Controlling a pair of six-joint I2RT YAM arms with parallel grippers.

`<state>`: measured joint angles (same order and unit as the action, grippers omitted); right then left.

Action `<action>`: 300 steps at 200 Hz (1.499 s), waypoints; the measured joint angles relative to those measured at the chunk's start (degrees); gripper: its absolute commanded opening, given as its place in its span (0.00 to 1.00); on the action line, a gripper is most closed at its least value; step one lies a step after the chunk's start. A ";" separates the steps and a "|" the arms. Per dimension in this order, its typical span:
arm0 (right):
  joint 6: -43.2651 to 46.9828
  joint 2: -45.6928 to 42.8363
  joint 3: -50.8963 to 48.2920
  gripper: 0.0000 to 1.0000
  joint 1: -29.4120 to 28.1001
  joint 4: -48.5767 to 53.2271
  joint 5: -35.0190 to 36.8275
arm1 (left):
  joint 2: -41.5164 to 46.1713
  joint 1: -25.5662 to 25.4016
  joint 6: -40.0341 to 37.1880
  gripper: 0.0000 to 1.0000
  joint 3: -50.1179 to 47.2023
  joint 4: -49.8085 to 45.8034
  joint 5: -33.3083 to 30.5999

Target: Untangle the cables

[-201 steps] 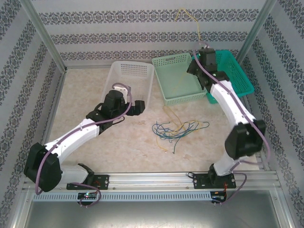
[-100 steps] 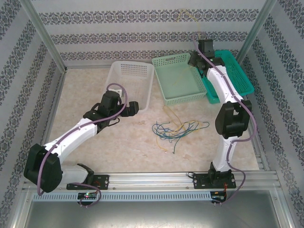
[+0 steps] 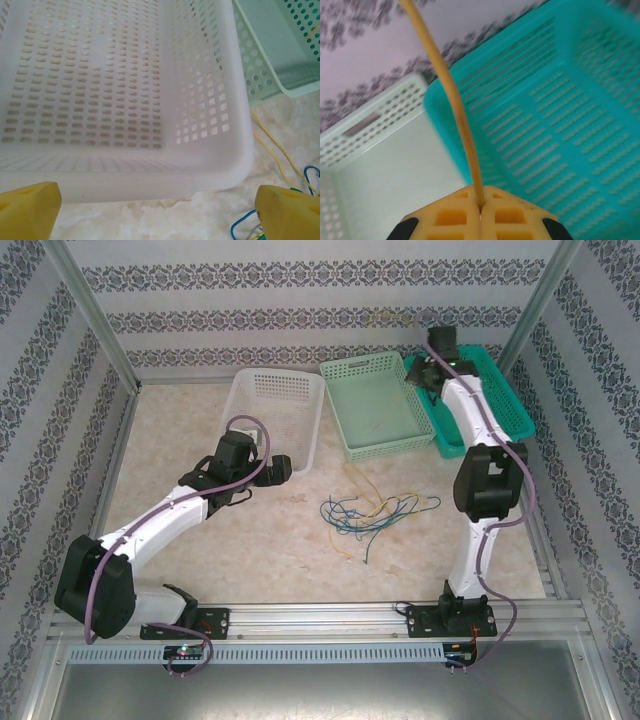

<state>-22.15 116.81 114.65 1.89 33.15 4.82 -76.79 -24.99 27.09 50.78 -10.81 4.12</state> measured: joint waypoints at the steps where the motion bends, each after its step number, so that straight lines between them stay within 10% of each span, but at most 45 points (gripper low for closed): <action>1: 0.17 -0.20 0.00 0.00 0.22 0.04 0.17 | -0.04 0.00 0.00 1.00 0.00 0.00 0.02; 112: 15.06 -13.62 -7.19 0.00 3.52 -3.80 13.88 | -3.23 0.35 0.26 1.00 1.33 0.17 1.44; 300: 20.46 14.64 5.66 0.00 3.19 17.20 8.20 | -4.22 0.37 0.63 1.00 1.75 1.38 1.79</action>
<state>-1.69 131.46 120.31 5.08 50.35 13.02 -81.01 -24.62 27.73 52.53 -9.43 5.91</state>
